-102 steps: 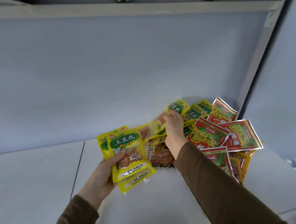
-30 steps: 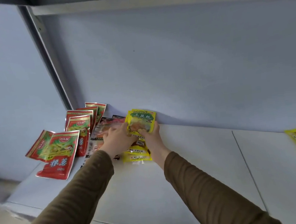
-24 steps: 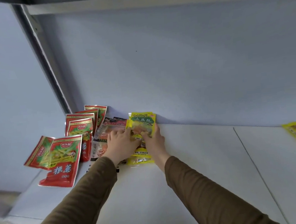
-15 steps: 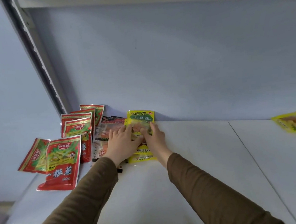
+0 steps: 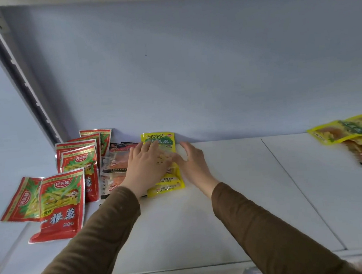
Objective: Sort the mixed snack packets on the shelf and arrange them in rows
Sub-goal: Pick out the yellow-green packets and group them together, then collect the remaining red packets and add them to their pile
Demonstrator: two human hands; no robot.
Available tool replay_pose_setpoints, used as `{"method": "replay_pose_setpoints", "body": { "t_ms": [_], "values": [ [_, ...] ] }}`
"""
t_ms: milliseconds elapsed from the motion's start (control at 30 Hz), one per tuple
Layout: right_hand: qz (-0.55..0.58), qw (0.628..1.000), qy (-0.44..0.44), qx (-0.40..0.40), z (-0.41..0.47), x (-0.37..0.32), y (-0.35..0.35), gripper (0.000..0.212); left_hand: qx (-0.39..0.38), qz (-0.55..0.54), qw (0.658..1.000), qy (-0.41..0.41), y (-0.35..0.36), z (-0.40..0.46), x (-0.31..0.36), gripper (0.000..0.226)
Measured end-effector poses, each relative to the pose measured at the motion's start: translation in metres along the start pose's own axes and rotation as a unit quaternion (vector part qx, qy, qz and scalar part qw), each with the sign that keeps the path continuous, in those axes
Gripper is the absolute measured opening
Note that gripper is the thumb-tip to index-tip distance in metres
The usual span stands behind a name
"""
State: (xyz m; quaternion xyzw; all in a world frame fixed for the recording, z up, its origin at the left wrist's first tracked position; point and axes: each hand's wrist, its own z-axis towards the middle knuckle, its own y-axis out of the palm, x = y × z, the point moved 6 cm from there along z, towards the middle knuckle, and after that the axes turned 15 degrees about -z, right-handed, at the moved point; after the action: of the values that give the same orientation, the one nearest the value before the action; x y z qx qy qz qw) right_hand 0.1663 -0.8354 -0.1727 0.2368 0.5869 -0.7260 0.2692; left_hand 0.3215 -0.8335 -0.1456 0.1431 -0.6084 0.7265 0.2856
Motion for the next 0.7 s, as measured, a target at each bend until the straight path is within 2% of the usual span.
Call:
{"method": "replay_pose_setpoints", "body": {
  "t_ms": [133,267,467,700],
  "values": [
    [-0.189,0.981,-0.033,0.024,-0.010,0.020,-0.043,0.057,-0.007,0.004,0.999,0.035,0.014,0.006,0.033,0.077],
    [-0.298,0.953,-0.049,0.027,-0.027,0.050,-0.092,0.059,-0.045,-0.006,0.997,0.062,0.044,0.011,0.075,0.080],
    [-0.365,0.931,-0.020,0.020,-0.055,0.120,-0.175,0.060,-0.086,-0.022,0.992,0.095,0.109,0.010,0.169,0.081],
    [-0.394,0.919,-0.015,0.000,-0.087,0.217,-0.272,0.063,-0.113,-0.034,0.989,0.095,0.195,-0.004,0.292,0.078]
  ]
}}
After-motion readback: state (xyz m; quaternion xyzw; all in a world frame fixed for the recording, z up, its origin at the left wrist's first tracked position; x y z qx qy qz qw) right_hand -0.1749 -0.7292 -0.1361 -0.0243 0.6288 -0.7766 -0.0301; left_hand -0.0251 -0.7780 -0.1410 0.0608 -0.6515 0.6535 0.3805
